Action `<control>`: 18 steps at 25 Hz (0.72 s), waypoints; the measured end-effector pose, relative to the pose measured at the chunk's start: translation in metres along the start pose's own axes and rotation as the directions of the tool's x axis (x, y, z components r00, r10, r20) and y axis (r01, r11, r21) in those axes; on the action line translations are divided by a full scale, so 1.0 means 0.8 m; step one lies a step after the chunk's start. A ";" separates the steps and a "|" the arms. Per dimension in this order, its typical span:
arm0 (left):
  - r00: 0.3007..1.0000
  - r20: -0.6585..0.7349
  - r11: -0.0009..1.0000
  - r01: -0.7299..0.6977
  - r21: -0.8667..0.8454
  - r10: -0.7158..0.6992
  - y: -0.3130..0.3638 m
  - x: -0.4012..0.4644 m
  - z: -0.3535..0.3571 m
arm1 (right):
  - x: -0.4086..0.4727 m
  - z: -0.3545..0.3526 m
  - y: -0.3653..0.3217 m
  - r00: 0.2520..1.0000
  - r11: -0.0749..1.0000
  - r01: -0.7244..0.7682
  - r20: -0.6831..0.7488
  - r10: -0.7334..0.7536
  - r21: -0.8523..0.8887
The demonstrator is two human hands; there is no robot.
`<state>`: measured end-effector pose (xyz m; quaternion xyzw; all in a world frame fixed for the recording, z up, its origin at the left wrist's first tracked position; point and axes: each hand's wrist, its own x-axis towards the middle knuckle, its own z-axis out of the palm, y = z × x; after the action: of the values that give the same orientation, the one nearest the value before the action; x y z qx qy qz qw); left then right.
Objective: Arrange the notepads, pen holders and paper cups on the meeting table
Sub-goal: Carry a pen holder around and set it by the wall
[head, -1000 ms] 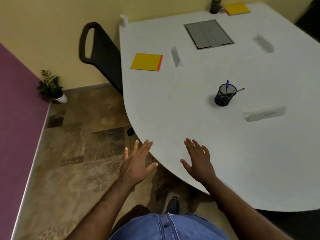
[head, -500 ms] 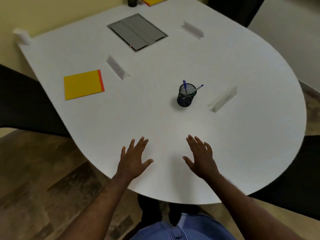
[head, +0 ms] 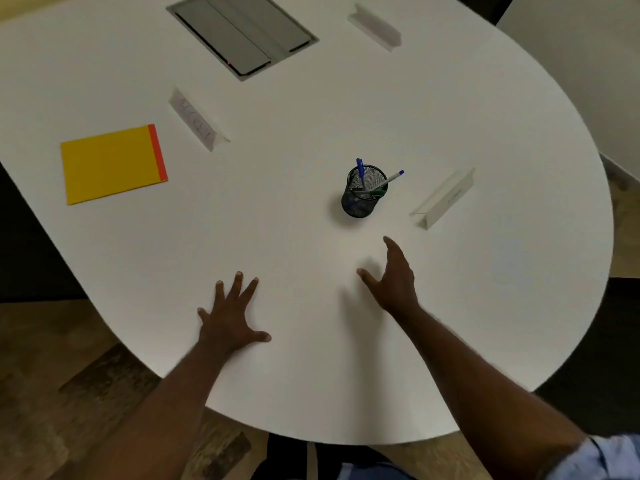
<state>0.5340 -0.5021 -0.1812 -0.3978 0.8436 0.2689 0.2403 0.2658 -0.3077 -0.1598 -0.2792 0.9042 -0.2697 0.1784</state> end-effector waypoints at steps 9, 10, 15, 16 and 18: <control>0.999 -0.010 0.997 0.031 -0.066 -0.032 0.000 0.011 0.007 | 0.139 0.021 -0.012 0.990 0.875 -0.083 -0.063 0.128 0.477; 0.999 -0.011 0.996 0.033 -0.077 -0.034 0.000 0.011 0.007 | 0.149 0.022 -0.016 0.990 0.861 -0.055 -0.087 0.114 0.506; 0.999 -0.023 0.994 0.033 -0.103 -0.035 -0.002 0.012 0.009 | 0.185 0.024 -0.031 0.975 0.803 -0.016 -0.168 0.144 0.596; 0.999 -0.025 0.994 0.032 -0.108 -0.035 -0.003 0.012 0.010 | 0.189 0.025 -0.033 0.973 0.792 -0.029 -0.164 0.162 0.609; 0.999 -0.027 0.993 0.029 -0.112 -0.033 -0.004 0.014 0.010 | 0.192 0.027 -0.032 0.970 0.781 -0.037 -0.164 0.177 0.623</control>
<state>0.5318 -0.5044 -0.1947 -0.4275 0.8243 0.3063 0.2097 0.1668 -0.4264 -0.1879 -0.1229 0.7950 -0.5673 0.1763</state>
